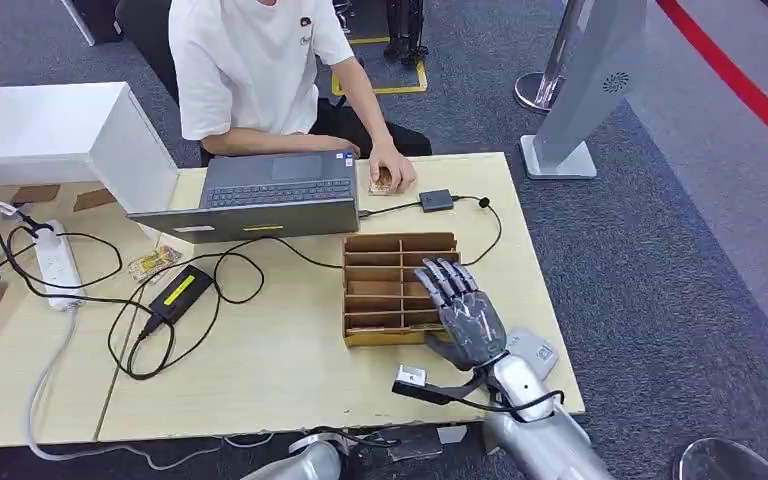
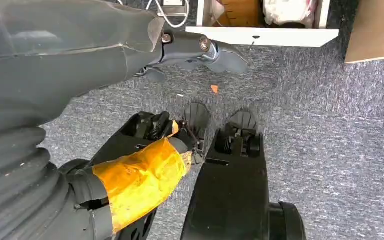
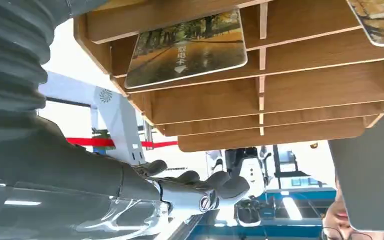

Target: Pass the card to the sensor for recognition and then transmit it.

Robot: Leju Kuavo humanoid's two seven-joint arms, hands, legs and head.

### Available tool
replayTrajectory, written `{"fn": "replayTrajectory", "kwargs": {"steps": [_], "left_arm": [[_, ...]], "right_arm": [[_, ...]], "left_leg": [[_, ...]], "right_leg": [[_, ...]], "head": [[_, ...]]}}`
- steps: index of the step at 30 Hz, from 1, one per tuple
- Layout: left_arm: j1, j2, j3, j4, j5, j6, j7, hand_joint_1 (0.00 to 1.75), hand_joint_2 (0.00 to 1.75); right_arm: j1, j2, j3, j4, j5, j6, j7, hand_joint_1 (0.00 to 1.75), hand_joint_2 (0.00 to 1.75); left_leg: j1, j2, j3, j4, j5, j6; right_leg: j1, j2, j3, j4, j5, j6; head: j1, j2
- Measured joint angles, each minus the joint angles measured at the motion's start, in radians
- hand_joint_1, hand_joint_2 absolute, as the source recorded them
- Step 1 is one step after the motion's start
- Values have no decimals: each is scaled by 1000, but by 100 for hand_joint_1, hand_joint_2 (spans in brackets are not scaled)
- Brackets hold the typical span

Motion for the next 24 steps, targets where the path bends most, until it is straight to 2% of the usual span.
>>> {"fn": "replayTrajectory", "kwargs": {"steps": [24], "left_arm": [[0,0,0,0,2,-2,0,0,175]], "right_arm": [[0,0,-27,-3,19,0,-10,0,175]], "left_leg": [[0,0,0,0,0,0]], "right_leg": [[0,0,0,0,0,0]], "head": [[0,0]]}}
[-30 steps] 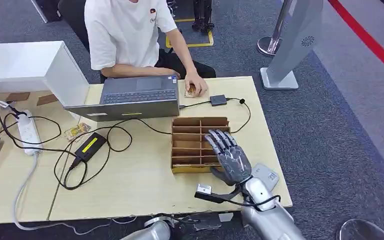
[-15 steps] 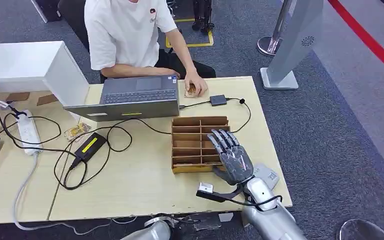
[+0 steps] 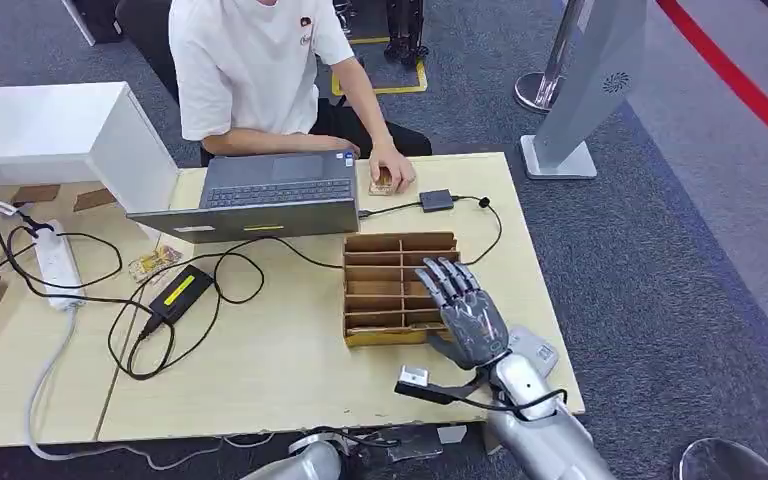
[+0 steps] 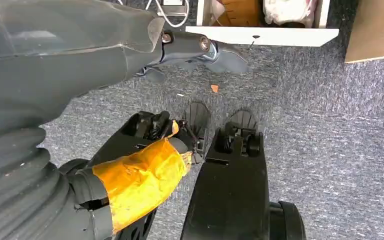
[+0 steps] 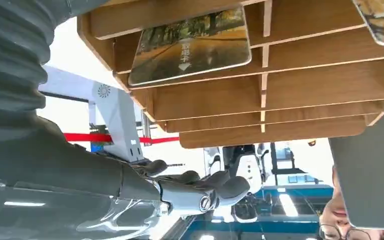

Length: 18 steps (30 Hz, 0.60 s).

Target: Pass the card to the sensor for recognition and then transmit it.

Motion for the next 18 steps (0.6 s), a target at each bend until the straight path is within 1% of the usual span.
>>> {"fn": "replayTrajectory", "kwargs": {"steps": [12,18], "left_arm": [[0,0,0,0,2,0,-1,0,175],[0,0,0,1,0,-5,-3,0,175]], "right_arm": [[4,-3,-69,-30,30,0,-3,0,175],[7,-6,-77,-32,2,0,-16,0,175]], "left_leg": [[0,0,0,0,0,0],[0,0,0,0,0,0]], "right_leg": [[0,0,0,0,0,0],[0,0,0,0,0,0]], "head": [[0,0],[0,0]]}}
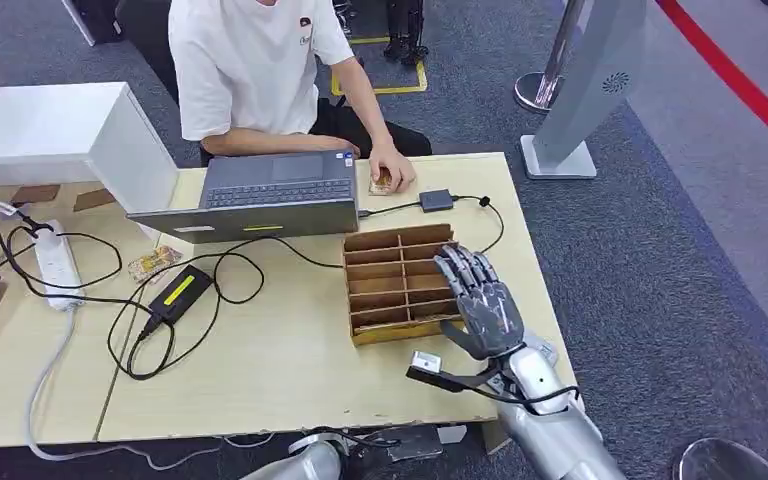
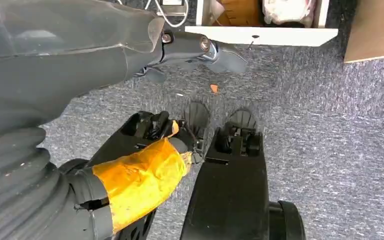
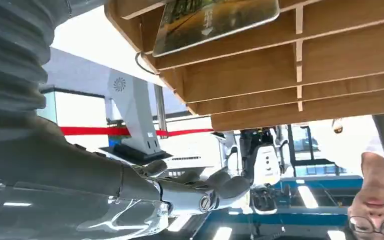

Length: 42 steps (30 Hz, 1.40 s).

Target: Pass the card to the sensor for recognition and then transmit it.

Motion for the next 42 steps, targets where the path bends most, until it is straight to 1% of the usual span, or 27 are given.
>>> {"fn": "replayTrajectory", "kwargs": {"steps": [4,8,12,20,32,42], "left_arm": [[0,0,0,0,-1,-2,-2,0,175],[0,0,0,1,-8,-7,-7,0,175],[0,0,0,3,-11,-9,-8,0,175],[0,0,0,6,-14,-13,-9,0,175],[0,0,0,6,-18,-13,-9,0,175],[0,0,0,6,-21,-16,-6,0,175]], "right_arm": [[4,-3,2,0,-48,12,-21,0,175],[20,-26,33,-25,-119,95,-53,0,175],[39,-48,59,-59,-135,131,-53,0,175],[49,-70,89,-100,-147,150,-49,0,175],[53,-73,103,-106,-146,149,-49,0,175],[50,-71,120,-82,-122,135,-44,0,175]], "left_leg": [[0,0,0,0,0,0],[0,0,0,0,0,0],[0,0,0,0,0,0],[0,0,0,0,0,0],[0,0,0,0,0,0],[0,0,0,0,0,0]], "right_leg": [[0,0,0,0,0,0],[0,0,0,0,0,0],[0,0,0,0,0,0],[0,0,0,0,0,0],[0,0,0,0,0,0],[0,0,0,0,0,0]], "head": [[0,0],[0,0],[0,0],[0,0],[0,0],[0,0]]}}
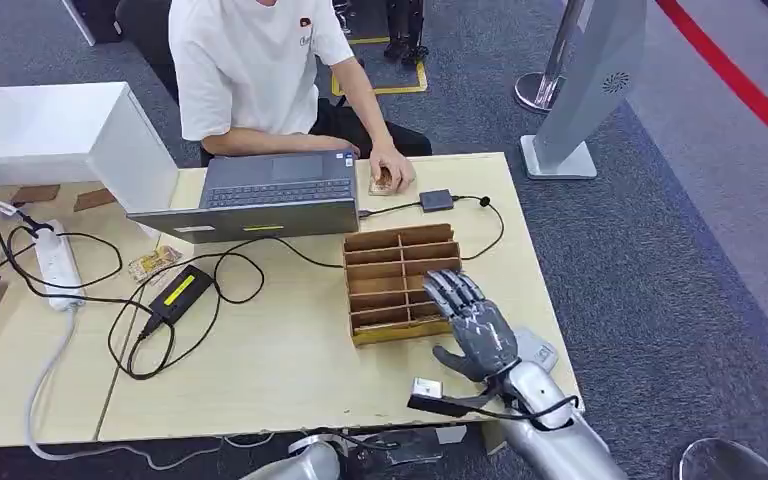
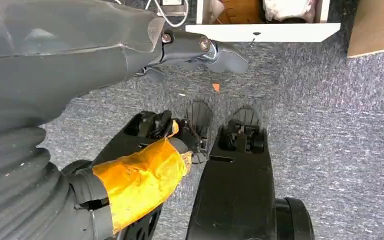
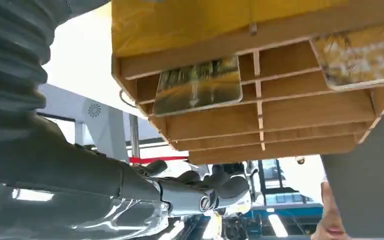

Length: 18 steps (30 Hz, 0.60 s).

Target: Pass the card to the sensor for recognition and then transmit it.

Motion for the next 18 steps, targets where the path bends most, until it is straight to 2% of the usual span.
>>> {"fn": "replayTrajectory", "kwargs": {"steps": [13,14,15,18], "left_arm": [[0,0,0,0,-2,-2,6,0,175],[0,0,0,0,-2,-2,6,0,175],[0,0,0,0,-2,-2,6,0,175],[0,0,0,0,-2,-2,6,0,175]], "right_arm": [[-22,12,25,70,5,-17,1,0,175],[-23,13,26,72,5,-17,1,54,175],[-24,13,27,75,5,-17,1,175,175],[-27,14,29,80,5,-16,1,175,175]], "left_leg": [[0,0,0,0,0,0],[0,0,0,0,0,0],[0,0,0,0,0,0],[0,0,0,0,0,0]], "right_leg": [[0,0,0,0,0,0],[0,0,0,0,0,0],[0,0,0,0,0,0],[0,0,0,0,0,0]], "head": [[0,0],[0,0],[0,0],[0,0]]}}
